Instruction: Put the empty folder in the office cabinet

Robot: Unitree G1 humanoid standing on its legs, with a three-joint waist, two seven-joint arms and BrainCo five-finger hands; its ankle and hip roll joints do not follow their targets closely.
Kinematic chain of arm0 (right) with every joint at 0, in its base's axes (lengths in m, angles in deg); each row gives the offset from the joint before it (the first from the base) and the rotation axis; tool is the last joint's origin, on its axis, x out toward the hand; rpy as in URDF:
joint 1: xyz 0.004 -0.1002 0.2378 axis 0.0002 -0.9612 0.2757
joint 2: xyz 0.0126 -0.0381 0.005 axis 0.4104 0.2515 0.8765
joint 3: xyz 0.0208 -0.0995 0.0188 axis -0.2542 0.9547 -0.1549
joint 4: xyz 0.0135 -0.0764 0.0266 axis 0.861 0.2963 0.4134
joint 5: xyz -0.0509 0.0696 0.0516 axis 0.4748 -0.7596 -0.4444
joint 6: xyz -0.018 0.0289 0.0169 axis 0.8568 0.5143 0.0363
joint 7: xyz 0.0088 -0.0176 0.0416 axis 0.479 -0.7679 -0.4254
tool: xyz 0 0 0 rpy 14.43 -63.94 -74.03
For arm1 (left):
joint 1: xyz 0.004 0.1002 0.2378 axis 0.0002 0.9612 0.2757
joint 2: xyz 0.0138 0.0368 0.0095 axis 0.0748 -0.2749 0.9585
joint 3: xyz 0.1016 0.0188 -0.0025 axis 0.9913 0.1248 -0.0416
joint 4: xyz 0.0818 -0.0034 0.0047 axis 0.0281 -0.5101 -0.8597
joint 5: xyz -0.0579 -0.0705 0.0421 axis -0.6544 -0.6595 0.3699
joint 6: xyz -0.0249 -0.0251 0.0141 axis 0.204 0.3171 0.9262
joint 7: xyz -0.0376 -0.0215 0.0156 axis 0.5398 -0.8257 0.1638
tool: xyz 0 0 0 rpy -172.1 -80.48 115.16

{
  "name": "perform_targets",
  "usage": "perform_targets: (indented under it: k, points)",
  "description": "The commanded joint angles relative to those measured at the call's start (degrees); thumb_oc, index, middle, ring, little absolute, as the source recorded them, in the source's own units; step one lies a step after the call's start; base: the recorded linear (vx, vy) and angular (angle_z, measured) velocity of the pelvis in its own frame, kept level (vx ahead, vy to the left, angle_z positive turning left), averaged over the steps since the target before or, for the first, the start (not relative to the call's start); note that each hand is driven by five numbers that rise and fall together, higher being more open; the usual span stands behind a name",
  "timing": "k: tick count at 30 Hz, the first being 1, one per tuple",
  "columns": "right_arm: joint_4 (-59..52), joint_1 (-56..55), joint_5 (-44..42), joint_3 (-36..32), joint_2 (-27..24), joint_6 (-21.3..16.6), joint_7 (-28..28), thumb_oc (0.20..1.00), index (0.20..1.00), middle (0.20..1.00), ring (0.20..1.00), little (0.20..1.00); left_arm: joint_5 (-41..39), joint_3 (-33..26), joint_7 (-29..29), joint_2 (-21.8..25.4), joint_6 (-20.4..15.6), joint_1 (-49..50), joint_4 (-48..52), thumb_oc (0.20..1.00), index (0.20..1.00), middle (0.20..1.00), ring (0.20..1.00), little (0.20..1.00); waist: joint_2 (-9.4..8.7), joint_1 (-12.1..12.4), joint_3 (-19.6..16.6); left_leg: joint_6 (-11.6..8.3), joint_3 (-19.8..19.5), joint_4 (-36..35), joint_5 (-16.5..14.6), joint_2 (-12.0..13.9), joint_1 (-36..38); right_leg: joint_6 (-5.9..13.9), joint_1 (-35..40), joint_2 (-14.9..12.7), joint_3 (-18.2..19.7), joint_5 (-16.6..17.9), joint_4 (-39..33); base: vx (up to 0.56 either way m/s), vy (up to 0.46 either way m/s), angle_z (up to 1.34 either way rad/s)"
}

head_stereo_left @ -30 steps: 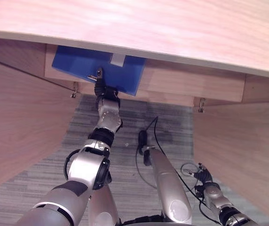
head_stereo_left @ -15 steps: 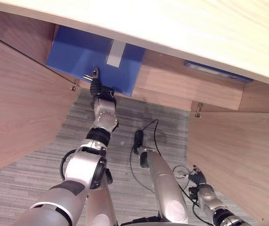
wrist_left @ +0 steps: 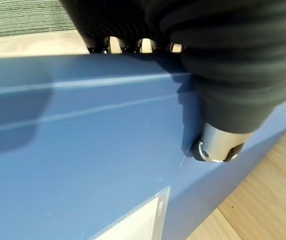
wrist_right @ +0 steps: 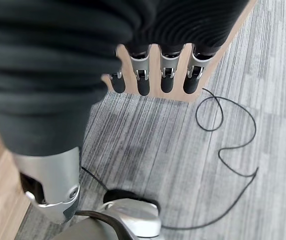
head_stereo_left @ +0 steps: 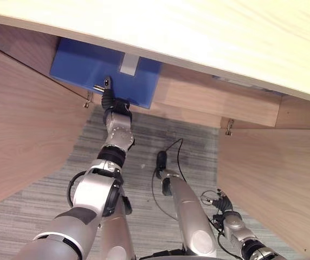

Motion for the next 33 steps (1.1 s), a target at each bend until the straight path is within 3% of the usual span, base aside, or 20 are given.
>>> perform_targets:
  k: [1, 3, 8, 15, 33]
  points:
    - [1.5, -0.3, -0.1, -0.6, -2.5, 0.2, 0.7, 1.0, 1.0, 1.0, 1.0, 1.0, 2.4, -1.5, 1.8, 3.2, -2.4, -7.3, -0.1, 0.2, 0.2, 0.2, 0.2, 0.2, 1.26, -1.1, -0.6, -3.26, -0.3, 4.9, -6.2, 1.2, 1.0, 6.46, 5.3, -1.4, 6.7, 1.6, -6.0, -0.09, 0.013, -0.14]
    - [1.4, 0.2, -0.3, -0.5, -3.1, 0.2, 0.6, 1.0, 1.0, 1.0, 1.0, 1.0, 1.9, -0.8, 1.5, 5.0, -2.5, -10.3, -0.5, 0.2, 0.2, 0.2, 0.2, 0.2, 1.17, -1.6, -0.7, -3.13, -1.3, 7.9, -9.4, 1.0, -0.3, 6.65, 4.1, -1.0, 8.1, -0.3, -4.1, 0.13, 0.044, -0.06]
    - [1.3, 0.0, -0.9, -0.8, -3.9, -0.1, 0.6, 1.0, 1.0, 1.0, 1.0, 1.0, 0.8, 0.2, 1.0, 7.2, -2.4, -15.3, -2.1, 0.2, 0.2, 0.2, 0.2, 0.2, 0.68, -2.8, -0.8, -2.07, -2.3, 15.4, -12.9, 1.4, -5.9, 6.03, 0.0, -1.0, 8.6, -1.7, 0.8, 0.03, 0.01, 0.02]
    - [1.5, -2.4, -2.1, -1.1, -5.6, -0.9, 0.7, 1.0, 1.0, 1.0, 1.0, 1.0, 1.2, 1.2, -0.1, 13.5, 1.0, -22.8, -9.1, 0.2, 0.2, 0.2, 0.2, 0.2, -0.57, -4.8, -0.8, 0.21, -4.1, 31.4, -20.0, 3.1, -15.4, 4.04, -8.4, -0.4, 9.6, -5.9, 13.8, 0.0, 0.001, -0.01]
    - [-2.4, -3.4, -0.4, -0.4, -8.8, -1.9, 0.9, 1.0, 1.0, 1.0, 1.0, 1.0, 1.0, 1.9, -0.7, 17.6, 3.8, -30.3, -14.5, 0.2, 0.2, 0.2, 0.2, 0.2, -1.32, -7.0, -3.1, 1.11, -6.2, 41.1, -24.1, 4.8, -23.5, 2.54, -16.0, 1.6, 9.0, -7.6, 20.0, 0.0, 0.004, -0.03]
